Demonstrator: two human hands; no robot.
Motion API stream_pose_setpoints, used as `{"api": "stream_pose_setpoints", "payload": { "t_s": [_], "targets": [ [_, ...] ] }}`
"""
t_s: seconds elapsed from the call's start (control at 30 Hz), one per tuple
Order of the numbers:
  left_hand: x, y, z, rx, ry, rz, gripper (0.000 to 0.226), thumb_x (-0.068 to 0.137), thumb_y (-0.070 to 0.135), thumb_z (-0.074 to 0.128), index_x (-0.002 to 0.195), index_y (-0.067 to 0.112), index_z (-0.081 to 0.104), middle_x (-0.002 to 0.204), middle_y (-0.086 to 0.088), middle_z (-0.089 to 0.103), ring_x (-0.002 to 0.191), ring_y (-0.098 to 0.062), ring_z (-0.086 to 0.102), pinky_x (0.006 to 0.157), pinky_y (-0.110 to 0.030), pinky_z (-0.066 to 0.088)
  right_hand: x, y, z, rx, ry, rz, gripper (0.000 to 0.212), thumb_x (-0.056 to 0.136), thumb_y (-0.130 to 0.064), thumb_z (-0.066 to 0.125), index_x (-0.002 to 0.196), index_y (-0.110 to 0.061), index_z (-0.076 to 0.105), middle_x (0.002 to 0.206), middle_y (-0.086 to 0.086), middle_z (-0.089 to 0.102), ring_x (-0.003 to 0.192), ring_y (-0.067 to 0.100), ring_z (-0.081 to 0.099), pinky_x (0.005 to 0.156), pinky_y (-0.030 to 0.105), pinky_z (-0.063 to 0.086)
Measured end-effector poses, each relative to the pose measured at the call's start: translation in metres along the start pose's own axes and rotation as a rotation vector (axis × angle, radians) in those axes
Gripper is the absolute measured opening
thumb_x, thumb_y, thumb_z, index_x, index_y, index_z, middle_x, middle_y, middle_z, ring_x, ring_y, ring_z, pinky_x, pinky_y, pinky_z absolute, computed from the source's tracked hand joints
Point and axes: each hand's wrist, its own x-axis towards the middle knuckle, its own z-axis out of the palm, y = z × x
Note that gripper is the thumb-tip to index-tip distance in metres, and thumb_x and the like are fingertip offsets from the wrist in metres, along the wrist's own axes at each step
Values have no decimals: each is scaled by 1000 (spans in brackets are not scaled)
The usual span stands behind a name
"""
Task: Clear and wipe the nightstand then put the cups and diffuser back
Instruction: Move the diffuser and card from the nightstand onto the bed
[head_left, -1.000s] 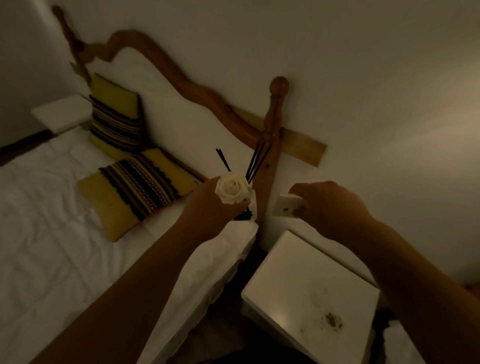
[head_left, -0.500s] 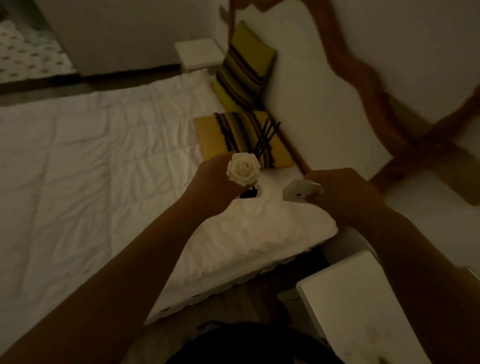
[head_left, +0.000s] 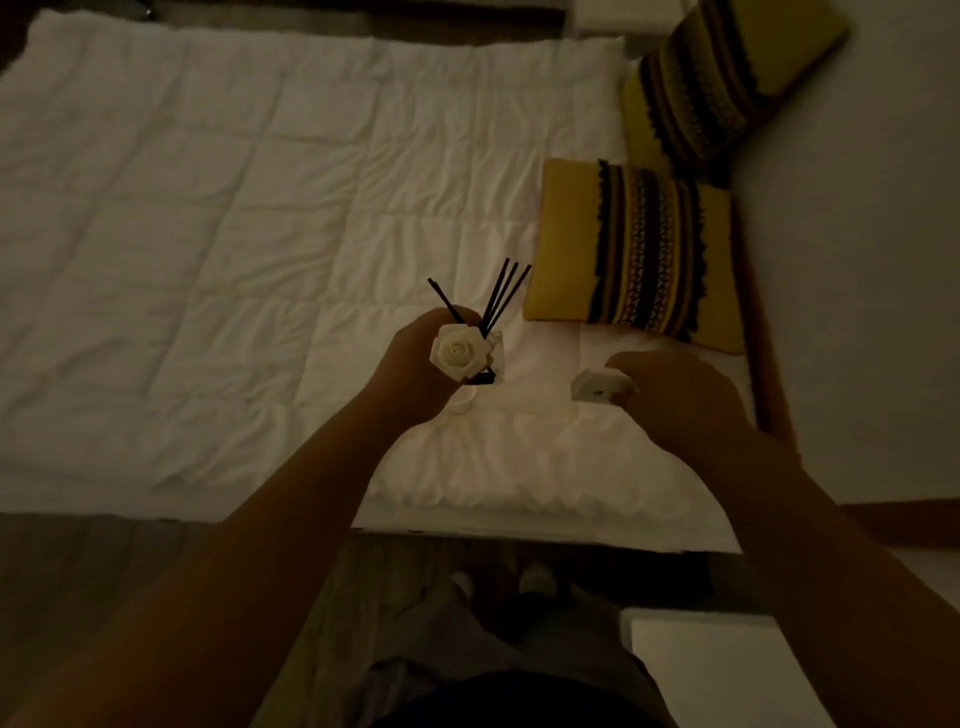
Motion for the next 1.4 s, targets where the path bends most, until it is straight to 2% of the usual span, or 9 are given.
{"api": "stream_pose_setpoints", "payload": {
  "t_s": [0.3,0.53,0.67,0.83,1.07,1.2,1.27,1.33,1.4],
  "targets": [
    [67,-124,78,-106,-18,-156,32,82,-7,68,110,6,58,99,-7,64,77,2,67,64,-14,54,89,28,105,-17,-30,-49,8,87,-24,59,89,-30,63,83,-5,64,71,19,54,57,29,39],
    [118,-233,162,-8,-39,-79,37,82,-1,69,109,23,60,103,2,67,94,-18,67,83,-46,57,146,66,225,-9,-68,2,11,87,-21,58,88,-30,64,80,-4,62,77,23,59,55,27,31],
    [129,-283,203,-20,9,-71,41,80,-1,69,108,27,58,102,5,67,93,-12,67,82,-38,57,168,87,278,-26,-76,71,11,85,-19,56,80,-27,62,68,-10,49,70,20,56,48,23,21],
    [139,-332,227,-46,70,-155,40,83,1,69,107,31,56,94,22,60,87,18,57,78,-4,43,176,99,325,-33,-116,20,14,87,-16,54,86,-25,65,81,-3,58,80,22,58,48,25,18],
    [142,-341,224,-17,-18,-149,46,75,17,61,93,59,57,84,36,63,83,12,60,77,-9,46,179,101,345,-36,-67,1,13,88,-15,51,90,-22,62,86,2,62,78,23,55,51,27,21],
    [143,-336,219,68,-58,-105,47,81,12,65,112,46,54,89,31,59,91,-6,63,83,-19,47,176,102,344,0,-133,6,17,92,-17,48,103,-20,60,99,3,62,93,25,56,58,29,29],
    [140,-325,215,136,-68,-94,48,83,12,70,122,37,56,114,26,57,113,-9,57,92,-15,40,170,103,333,8,-222,-4,34,94,-21,50,127,-21,53,125,6,57,118,28,49,80,35,42],
    [133,-307,202,231,-81,-130,57,82,20,73,134,26,49,134,8,54,124,-14,49,100,-25,40,160,102,313,-40,-271,-14,60,95,-29,53,149,-24,28,154,6,30,142,25,24,111,43,26],
    [119,-285,184,336,-126,-166,59,81,23,73,134,26,47,130,0,57,119,-21,55,97,-30,46,146,99,284,-88,-245,4,72,95,-34,54,153,-26,13,161,4,11,148,22,7,116,45,13]
  ]
}}
